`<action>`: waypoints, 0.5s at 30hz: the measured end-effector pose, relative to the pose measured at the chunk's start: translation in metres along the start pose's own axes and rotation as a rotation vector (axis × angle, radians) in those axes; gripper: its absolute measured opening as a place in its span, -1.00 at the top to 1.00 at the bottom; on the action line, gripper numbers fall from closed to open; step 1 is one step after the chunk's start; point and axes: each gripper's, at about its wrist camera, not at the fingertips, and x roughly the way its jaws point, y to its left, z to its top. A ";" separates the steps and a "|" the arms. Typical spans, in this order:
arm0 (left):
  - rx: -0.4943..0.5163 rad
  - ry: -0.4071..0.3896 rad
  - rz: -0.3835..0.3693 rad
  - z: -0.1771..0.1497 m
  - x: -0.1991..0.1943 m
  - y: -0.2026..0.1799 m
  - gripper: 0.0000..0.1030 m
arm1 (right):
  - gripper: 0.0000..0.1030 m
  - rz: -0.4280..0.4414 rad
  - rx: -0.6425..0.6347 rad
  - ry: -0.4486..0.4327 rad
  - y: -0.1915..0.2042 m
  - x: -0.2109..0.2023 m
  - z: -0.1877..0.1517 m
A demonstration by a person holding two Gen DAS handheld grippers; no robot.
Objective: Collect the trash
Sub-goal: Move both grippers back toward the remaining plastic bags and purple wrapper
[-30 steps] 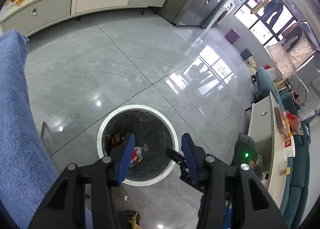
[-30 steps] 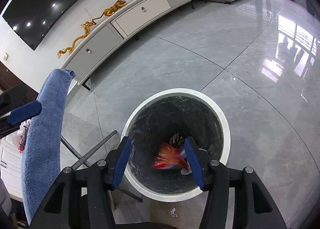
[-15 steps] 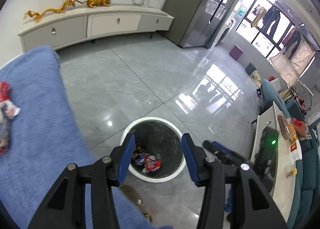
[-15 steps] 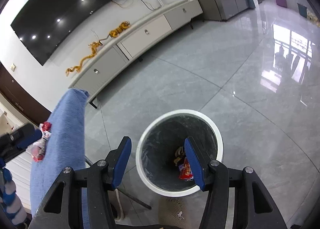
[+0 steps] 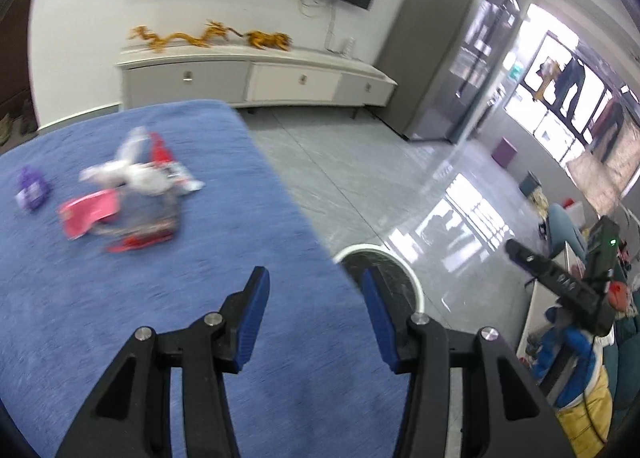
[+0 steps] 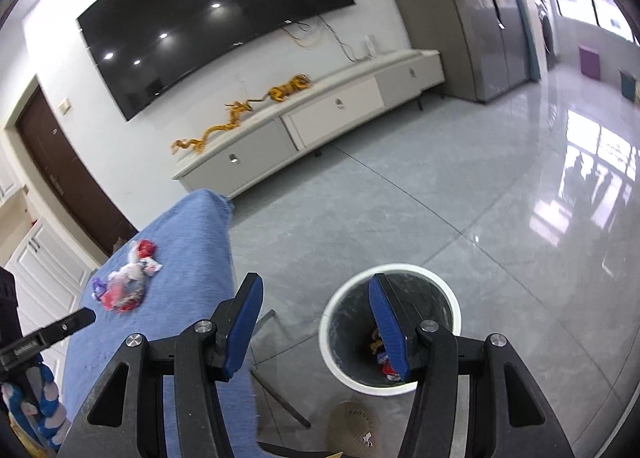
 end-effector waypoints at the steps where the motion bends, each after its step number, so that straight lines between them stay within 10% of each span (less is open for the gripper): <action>1: -0.015 -0.008 0.004 -0.002 -0.007 0.010 0.09 | -0.02 0.003 -0.014 -0.004 0.007 -0.002 0.001; 15: -0.250 -0.112 0.137 -0.056 -0.086 0.165 0.09 | -0.02 0.050 -0.184 0.020 0.097 -0.001 0.000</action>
